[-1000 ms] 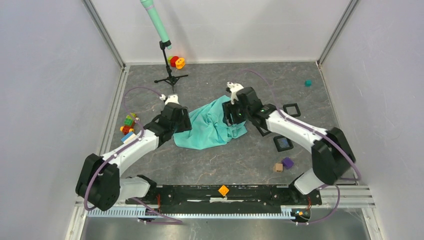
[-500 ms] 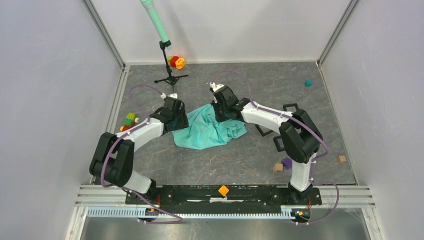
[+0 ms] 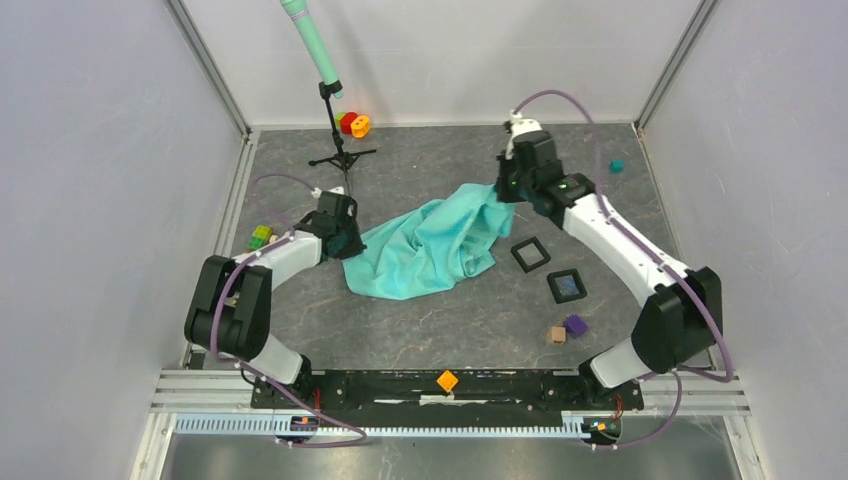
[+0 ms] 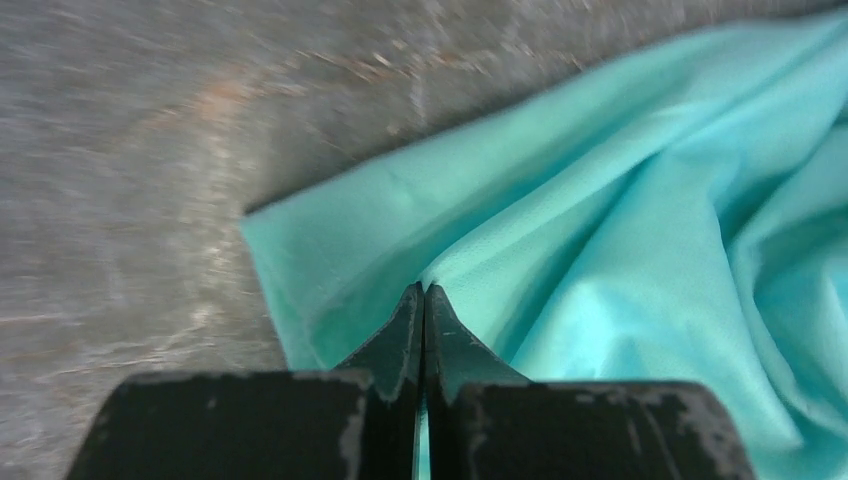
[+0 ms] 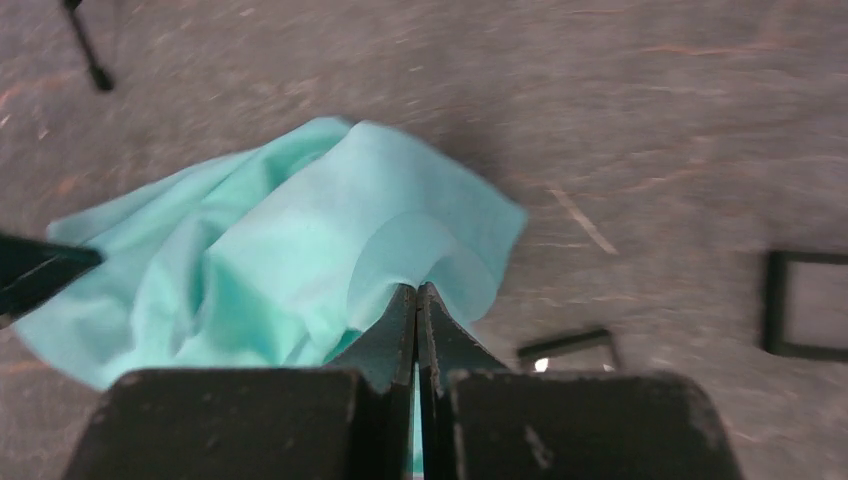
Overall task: Remove the brooch from the garment
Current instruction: Flatten out the clothes at the center of the board.
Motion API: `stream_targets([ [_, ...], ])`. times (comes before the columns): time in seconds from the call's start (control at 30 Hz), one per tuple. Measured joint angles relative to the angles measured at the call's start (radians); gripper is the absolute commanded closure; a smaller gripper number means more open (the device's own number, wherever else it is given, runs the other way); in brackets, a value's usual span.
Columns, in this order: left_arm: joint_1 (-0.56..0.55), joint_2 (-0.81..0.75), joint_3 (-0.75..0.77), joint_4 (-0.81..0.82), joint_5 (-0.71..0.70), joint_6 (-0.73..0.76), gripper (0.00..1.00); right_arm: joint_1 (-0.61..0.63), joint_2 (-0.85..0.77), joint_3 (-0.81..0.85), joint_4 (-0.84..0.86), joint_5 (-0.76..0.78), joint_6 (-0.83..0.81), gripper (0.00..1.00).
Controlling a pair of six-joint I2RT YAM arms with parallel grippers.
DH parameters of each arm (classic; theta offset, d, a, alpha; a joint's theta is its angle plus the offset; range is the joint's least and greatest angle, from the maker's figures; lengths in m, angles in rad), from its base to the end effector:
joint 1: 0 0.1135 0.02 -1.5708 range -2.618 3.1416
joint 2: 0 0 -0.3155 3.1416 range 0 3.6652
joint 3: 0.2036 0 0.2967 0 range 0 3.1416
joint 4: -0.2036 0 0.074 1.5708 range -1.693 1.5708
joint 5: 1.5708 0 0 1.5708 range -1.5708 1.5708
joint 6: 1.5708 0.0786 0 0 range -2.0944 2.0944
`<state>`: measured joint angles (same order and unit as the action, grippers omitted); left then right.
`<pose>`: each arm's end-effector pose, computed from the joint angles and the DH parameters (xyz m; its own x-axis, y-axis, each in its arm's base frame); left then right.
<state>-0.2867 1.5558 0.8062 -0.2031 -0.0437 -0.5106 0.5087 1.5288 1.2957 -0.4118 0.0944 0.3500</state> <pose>0.3436 -0.0977 0.1506 -0.8082 -0.2707 -0.5230 -0.1567 0.9549 -0.2521 0.3748 0.2005 0.3285 -0.6369 0.0357 -0.7701 -0.2136 0.9516 0.2208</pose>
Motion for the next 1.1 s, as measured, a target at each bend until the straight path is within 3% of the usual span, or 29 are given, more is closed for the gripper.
stream_targets([
  [0.13, 0.091, -0.054, -0.005, 0.005, -0.007, -0.043, 0.98, -0.098, -0.056, 0.0, -0.053, 0.011, -0.005, 1.0],
  [0.27, 0.21, -0.238, -0.074, 0.036, -0.052, -0.109, 0.98, -0.138, -0.126, 0.0, -0.107, 0.021, -0.007, 1.0],
  [0.5, 0.22, -0.47, -0.056, -0.018, -0.098, -0.153, 0.98, -0.226, -0.154, 0.075, -0.164, -0.01, -0.024, 1.0],
  [0.9, 0.241, -0.457, 0.575, -0.328, -0.134, -0.091, 0.98, -0.247, -0.065, 0.559, -0.216, -0.157, -0.044, 1.0],
  [1.0, 0.243, -0.471, 0.678, -0.4, -0.148, -0.054, 0.98, -0.249, -0.106, 0.557, -0.194, -0.209, -0.051, 1.0],
  [1.1, 0.246, -0.51, 0.72, -0.478, -0.158, -0.011, 0.98, -0.249, -0.198, 0.447, -0.159, -0.287, -0.056, 1.0],
])
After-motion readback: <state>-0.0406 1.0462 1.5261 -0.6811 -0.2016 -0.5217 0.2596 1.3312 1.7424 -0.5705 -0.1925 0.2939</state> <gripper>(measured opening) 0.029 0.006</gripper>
